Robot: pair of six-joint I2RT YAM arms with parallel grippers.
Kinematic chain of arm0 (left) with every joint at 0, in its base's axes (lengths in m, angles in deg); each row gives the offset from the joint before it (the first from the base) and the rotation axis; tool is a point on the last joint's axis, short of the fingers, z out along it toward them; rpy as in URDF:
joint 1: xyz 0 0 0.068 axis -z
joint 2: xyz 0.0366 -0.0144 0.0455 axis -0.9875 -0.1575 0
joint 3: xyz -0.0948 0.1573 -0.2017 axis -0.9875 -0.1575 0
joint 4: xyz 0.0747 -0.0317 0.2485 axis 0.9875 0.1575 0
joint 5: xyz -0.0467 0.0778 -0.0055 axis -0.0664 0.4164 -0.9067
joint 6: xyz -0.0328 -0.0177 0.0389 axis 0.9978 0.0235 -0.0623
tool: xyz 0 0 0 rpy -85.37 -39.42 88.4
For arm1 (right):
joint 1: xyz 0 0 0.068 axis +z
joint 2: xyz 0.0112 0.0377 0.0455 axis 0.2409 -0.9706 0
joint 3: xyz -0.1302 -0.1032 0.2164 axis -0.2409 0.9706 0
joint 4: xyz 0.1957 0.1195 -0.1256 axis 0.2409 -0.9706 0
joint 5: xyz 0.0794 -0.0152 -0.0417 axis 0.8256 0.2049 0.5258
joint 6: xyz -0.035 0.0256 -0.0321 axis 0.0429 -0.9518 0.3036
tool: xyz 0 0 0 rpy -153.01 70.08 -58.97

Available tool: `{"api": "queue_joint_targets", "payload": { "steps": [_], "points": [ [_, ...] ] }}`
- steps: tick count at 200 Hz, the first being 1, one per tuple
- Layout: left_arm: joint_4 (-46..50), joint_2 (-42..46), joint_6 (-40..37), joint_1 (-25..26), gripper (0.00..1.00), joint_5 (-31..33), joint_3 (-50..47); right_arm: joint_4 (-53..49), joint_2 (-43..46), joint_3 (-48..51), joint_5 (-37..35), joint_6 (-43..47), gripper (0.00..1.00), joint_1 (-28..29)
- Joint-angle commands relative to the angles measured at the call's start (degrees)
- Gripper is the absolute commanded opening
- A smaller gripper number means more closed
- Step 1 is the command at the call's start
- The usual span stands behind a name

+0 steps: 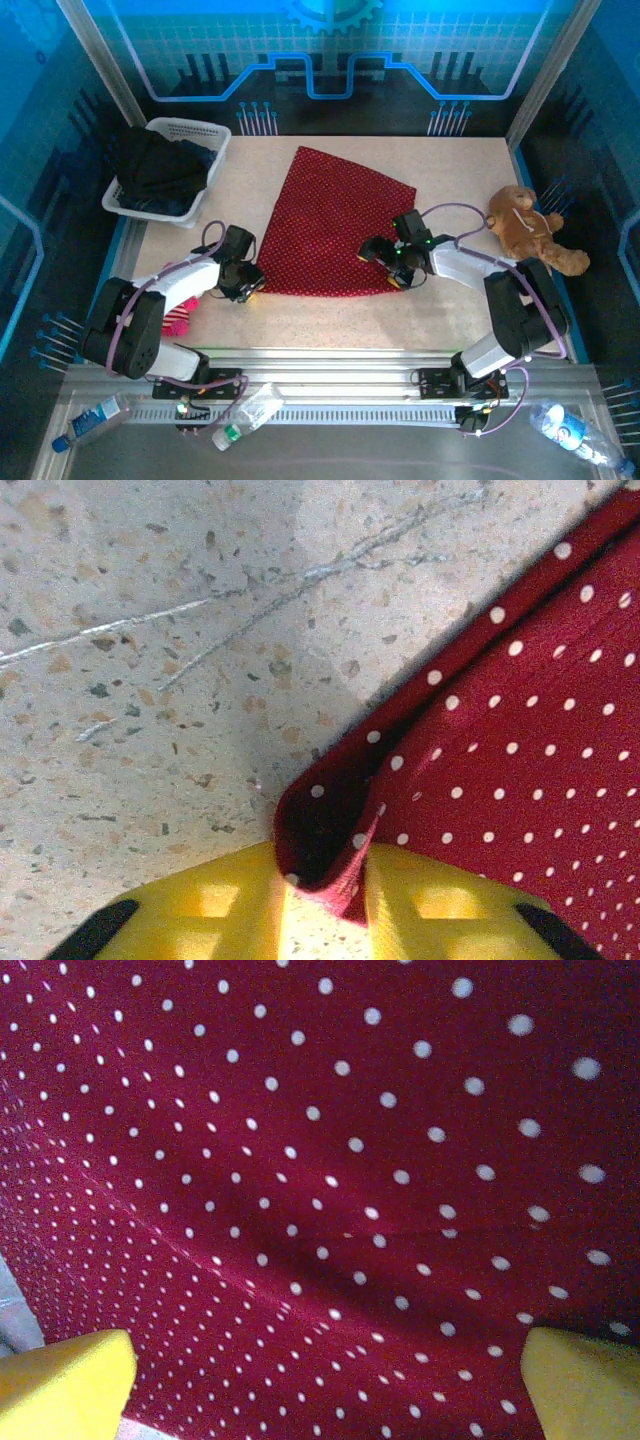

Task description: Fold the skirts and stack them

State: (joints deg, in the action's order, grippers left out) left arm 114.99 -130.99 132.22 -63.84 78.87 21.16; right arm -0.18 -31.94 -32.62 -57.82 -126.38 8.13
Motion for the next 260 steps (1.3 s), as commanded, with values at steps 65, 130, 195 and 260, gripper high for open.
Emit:
{"api": "queue_joint_targets", "payload": {
  "steps": [65, 130, 195, 260],
  "points": [
    [-3.4, 1.8, 0.6, 2.0, 0.00, 1.4, 0.8, -11.6, 14.4, 9.5, 0.9, 5.3, 0.73, -8.6],
    [-2.5, 3.7, -0.5, 2.1, 0.00, 2.1, 0.6, -2.3, 10.9, 11.6, 8.3, 0.4, 0.57, -9.1],
    [-2.6, 4.2, 0.0, 2.1, 0.00, 2.1, -0.6, -1.3, 10.1, 13.8, 5.1, -1.3, 0.55, -9.0],
    [-2.7, 4.3, -0.2, 2.0, 0.00, 2.2, -0.6, 2.6, 10.4, 14.8, 5.3, -1.8, 0.40, -9.0]
  ]
}}
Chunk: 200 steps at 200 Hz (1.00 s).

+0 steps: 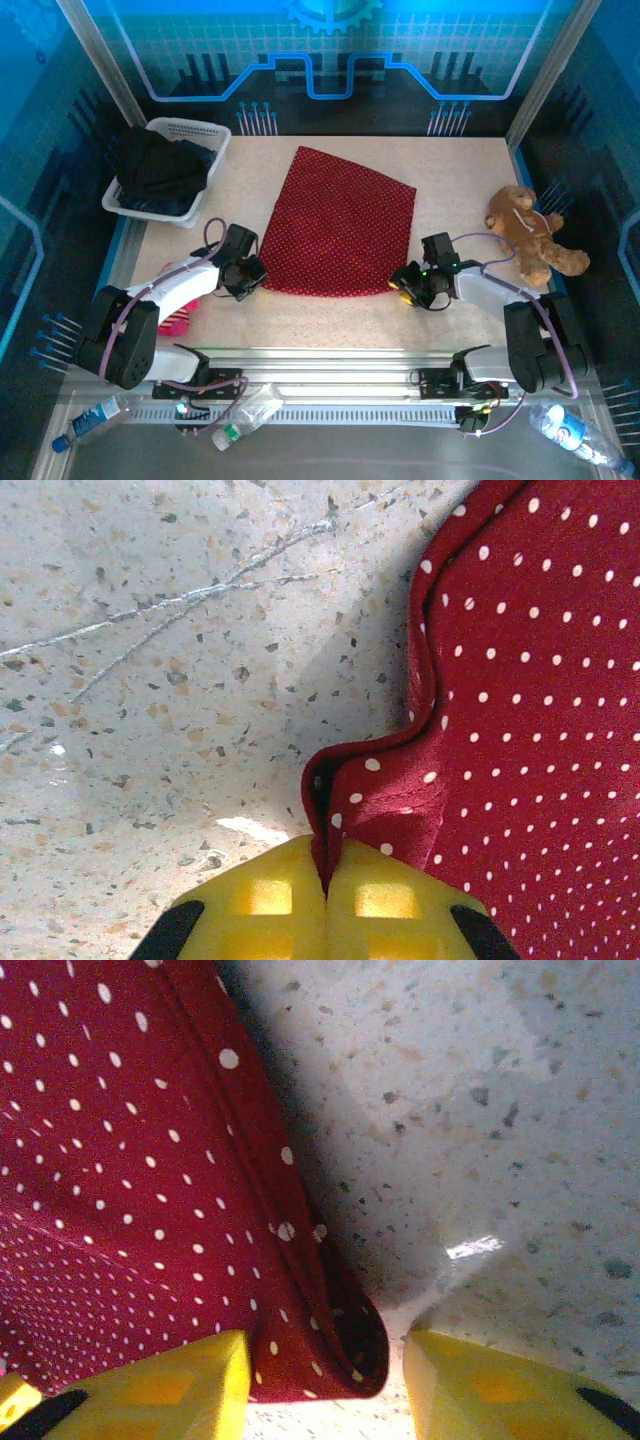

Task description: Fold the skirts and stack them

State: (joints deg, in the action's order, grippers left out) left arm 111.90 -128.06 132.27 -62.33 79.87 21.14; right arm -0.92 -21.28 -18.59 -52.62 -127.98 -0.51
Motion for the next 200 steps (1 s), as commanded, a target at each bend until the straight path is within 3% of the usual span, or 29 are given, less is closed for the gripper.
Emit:
{"api": "queue_joint_targets", "payload": {
  "steps": [1, 69, 99, 130, 171, 200],
  "points": [
    [0.4, 1.4, -0.2, 0.5, 0.00, 1.2, -0.5, 3.3, -0.1, 0.8, 0.1, -0.2, 0.39, -0.4],
    [4.9, 6.0, -2.0, 0.5, 0.00, 3.9, 3.6, 0.8, 3.7, 0.0, -1.7, 2.8, 0.00, -0.4],
    [8.5, 8.1, -7.7, 0.5, 0.00, 6.9, 12.4, -1.0, 9.2, -2.0, -4.5, 2.6, 0.00, 0.0],
    [6.3, 2.5, -16.6, -0.1, 0.00, 8.5, 26.0, -0.6, 10.7, -6.8, -8.0, 2.8, 0.00, -1.0],
    [-3.2, -12.2, -26.2, -0.8, 0.00, 8.7, 43.0, 7.9, 3.3, -13.6, -11.8, 4.4, 0.00, -3.7],
    [-2.2, -23.9, -28.5, -2.4, 0.00, 7.5, 56.6, 11.3, -5.1, -20.0, -10.9, 5.9, 0.00, -5.8]
  ]
}}
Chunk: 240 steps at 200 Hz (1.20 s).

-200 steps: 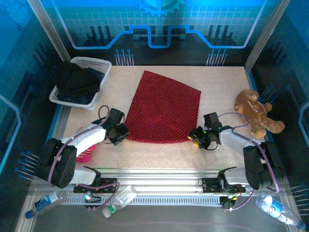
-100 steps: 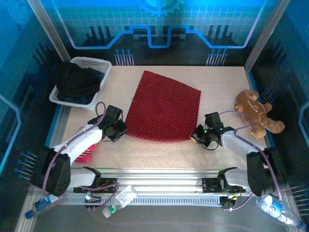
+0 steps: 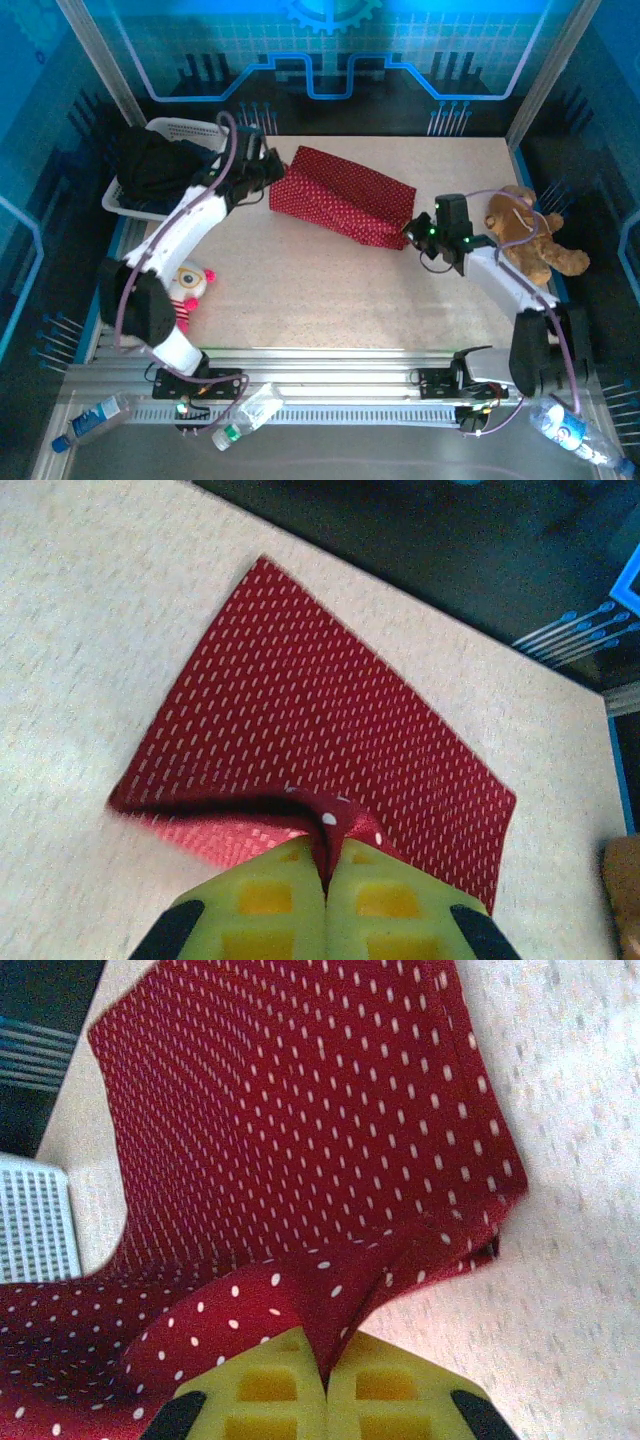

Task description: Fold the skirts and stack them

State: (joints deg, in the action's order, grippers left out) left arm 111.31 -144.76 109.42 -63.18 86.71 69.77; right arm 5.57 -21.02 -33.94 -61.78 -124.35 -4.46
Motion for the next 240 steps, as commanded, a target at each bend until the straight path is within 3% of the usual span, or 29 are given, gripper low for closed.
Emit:
{"api": "queue_joint_targets", "payload": {
  "steps": [1, 66, 133, 219, 240],
  "points": [
    [-1.6, -7.6, -5.7, -1.6, 0.00, 0.6, 8.4, 4.8, -5.8, -4.6, -1.7, 2.3, 0.00, -1.9],
    [3.1, -23.7, -5.8, -3.6, 0.00, -1.6, 27.1, 4.9, -20.2, -17.4, 3.1, 4.2, 0.00, -6.3],
    [4.3, -33.0, -4.8, -5.4, 0.00, -3.6, 35.7, 3.3, -30.2, -25.6, 7.3, 4.9, 0.00, -8.6],
    [2.9, -44.1, -4.6, -6.0, 0.00, -5.7, 45.3, 5.4, -37.3, -29.4, 8.3, 2.7, 0.03, -9.9],
    [2.0, -47.5, -4.6, -6.3, 0.19, -7.4, 49.8, 9.0, -39.4, -30.0, 10.9, 2.4, 0.11, -11.1]
  ]
}}
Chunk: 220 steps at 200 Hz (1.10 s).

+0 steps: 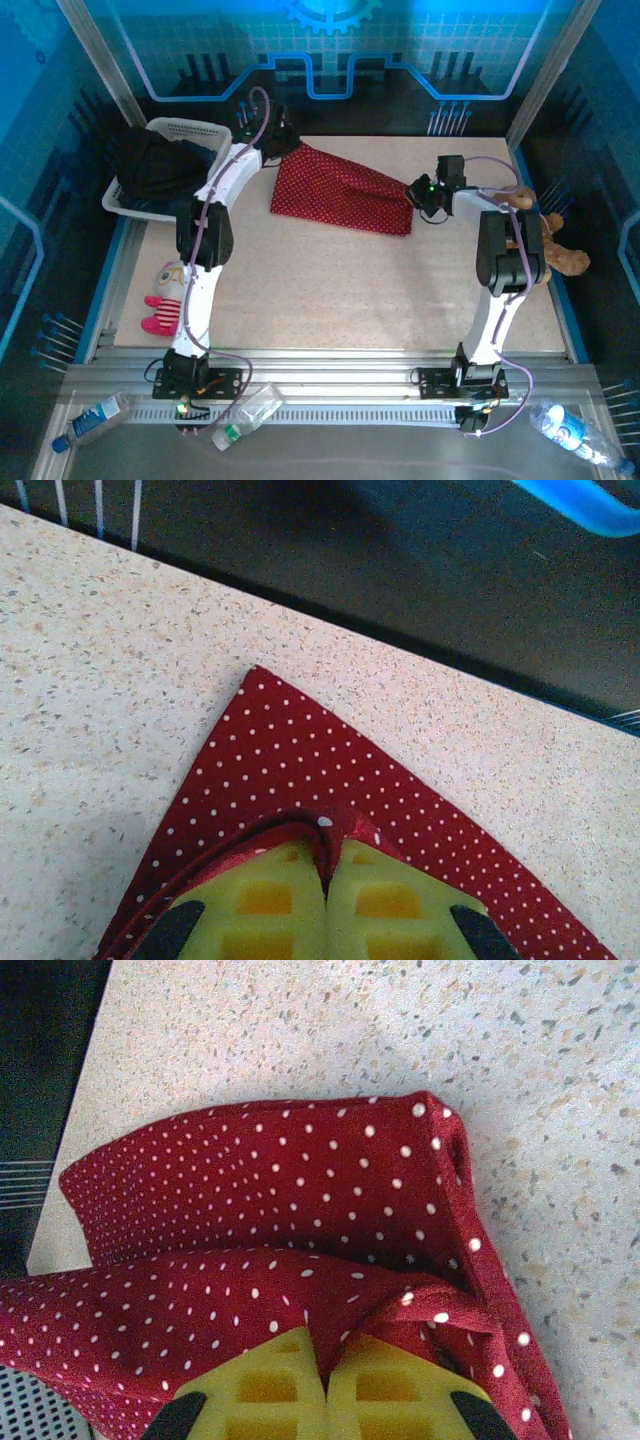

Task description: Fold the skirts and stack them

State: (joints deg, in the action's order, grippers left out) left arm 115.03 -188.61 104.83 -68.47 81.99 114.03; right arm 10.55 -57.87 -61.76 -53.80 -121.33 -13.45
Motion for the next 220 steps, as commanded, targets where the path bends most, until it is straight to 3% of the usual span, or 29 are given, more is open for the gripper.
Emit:
{"api": "queue_joint_targets", "payload": {
  "steps": [1, 9, 20, 40, 57, 72, 93, 119, 154, 220],
  "points": [
    [-1.6, -3.9, 0.0, -1.0, 0.20, -2.8, 5.9, 4.1, -2.6, -2.2, 3.1, -0.6, 0.12, -2.2],
    [-1.1, -5.3, -0.6, -1.1, 0.25, -3.8, 8.7, 5.1, -3.5, -2.7, 4.3, -0.4, 0.17, -2.6],
    [0.8, -7.4, -1.3, -1.4, 0.39, -4.7, 12.8, 5.6, -4.1, -3.1, 5.6, -0.2, 0.23, -3.2],
    [5.2, -8.1, -0.4, -1.9, 0.85, -4.6, 16.0, 7.7, -3.4, -1.9, 8.4, 0.6, 0.44, -4.0],
    [5.6, -5.2, 0.3, -2.2, 0.98, -6.7, 11.9, 7.7, -0.5, -0.3, 8.4, 2.1, 0.58, -4.1],
    [4.6, -2.2, 1.5, -2.2, 0.99, -10.3, 7.0, 5.1, 1.9, 0.3, 7.5, 4.3, 0.79, -3.8],
    [2.9, -0.1, 4.4, -2.1, 0.99, -16.8, 1.5, 3.4, 3.9, 1.3, 7.2, 5.8, 0.99, -2.9],
    [0.7, -1.6, 7.7, -2.0, 0.99, -24.0, -0.4, 2.3, 3.5, 0.6, 9.1, 5.8, 1.00, -1.4],
    [0.0, -5.1, 10.3, -1.5, 0.99, -28.5, -0.4, -0.6, -1.0, -4.3, 13.3, 6.8, 1.00, 1.1],
    [-1.8, -6.1, 11.3, -1.5, 0.99, -25.6, -10.5, -8.0, -9.6, -9.6, 12.6, 8.1, 1.00, 2.9]
  ]
}}
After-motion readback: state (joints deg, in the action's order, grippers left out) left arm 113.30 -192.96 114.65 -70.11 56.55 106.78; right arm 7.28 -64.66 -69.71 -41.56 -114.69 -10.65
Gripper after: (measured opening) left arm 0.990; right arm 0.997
